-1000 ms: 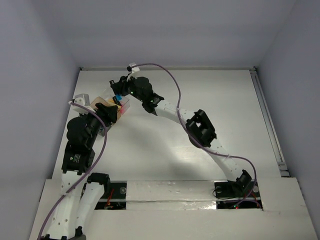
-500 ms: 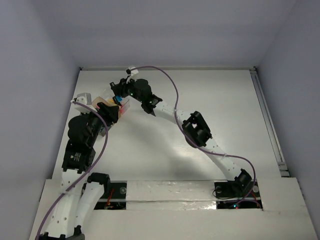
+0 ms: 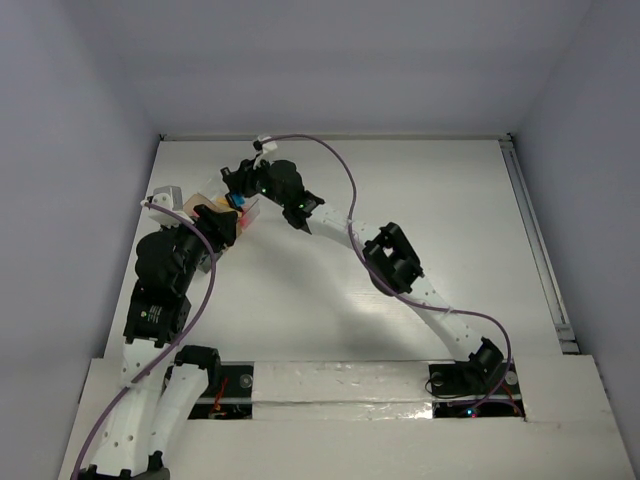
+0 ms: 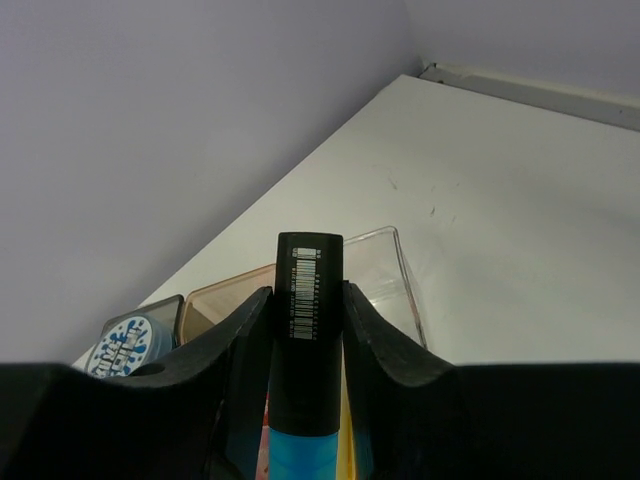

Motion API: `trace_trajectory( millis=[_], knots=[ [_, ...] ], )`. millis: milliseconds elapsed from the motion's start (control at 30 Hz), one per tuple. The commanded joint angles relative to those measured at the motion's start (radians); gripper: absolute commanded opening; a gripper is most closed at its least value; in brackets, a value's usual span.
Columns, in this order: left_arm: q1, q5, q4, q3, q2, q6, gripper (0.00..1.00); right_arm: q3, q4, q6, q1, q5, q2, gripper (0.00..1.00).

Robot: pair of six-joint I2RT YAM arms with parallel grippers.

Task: Sort the stationery into containers
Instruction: Place the pen in the storage box, then reset both arms

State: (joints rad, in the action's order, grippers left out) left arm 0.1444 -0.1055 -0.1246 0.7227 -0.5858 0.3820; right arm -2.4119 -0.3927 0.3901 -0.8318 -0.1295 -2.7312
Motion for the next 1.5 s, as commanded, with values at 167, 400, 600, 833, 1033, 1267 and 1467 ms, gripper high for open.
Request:
trace_trajectory(
  millis=[167,400,600,833,1033,1267,1467],
  knots=[
    [0.004,-0.017,0.040,0.044,0.003,-0.012,0.54,0.002,-0.051,-0.007,-0.003,-0.028,0.005,0.55],
    [-0.005,-0.016,0.043,0.044,0.001,-0.011,0.54,0.089,-0.089,0.006,-0.003,-0.058,0.102,0.63],
    [-0.034,-0.019,0.051,0.044,0.011,-0.014,0.54,0.439,-0.207,-0.002,-0.003,-0.058,0.385,0.61],
    [-0.100,-0.161,0.134,0.015,0.006,0.011,0.56,1.024,-0.241,-0.077,-0.003,0.093,0.875,0.00],
    [-0.112,-0.299,0.244,-0.028,0.041,0.052,0.61,1.419,-0.135,-0.171,-0.003,0.313,1.312,0.02],
    [-0.112,-0.335,0.321,-0.019,0.083,0.121,0.71,1.741,0.207,-0.152,0.007,0.698,1.960,0.51],
    [-0.112,-0.372,0.315,-0.015,0.081,0.144,0.72,1.863,0.417,-0.079,0.007,0.763,2.369,0.68]
  ],
)
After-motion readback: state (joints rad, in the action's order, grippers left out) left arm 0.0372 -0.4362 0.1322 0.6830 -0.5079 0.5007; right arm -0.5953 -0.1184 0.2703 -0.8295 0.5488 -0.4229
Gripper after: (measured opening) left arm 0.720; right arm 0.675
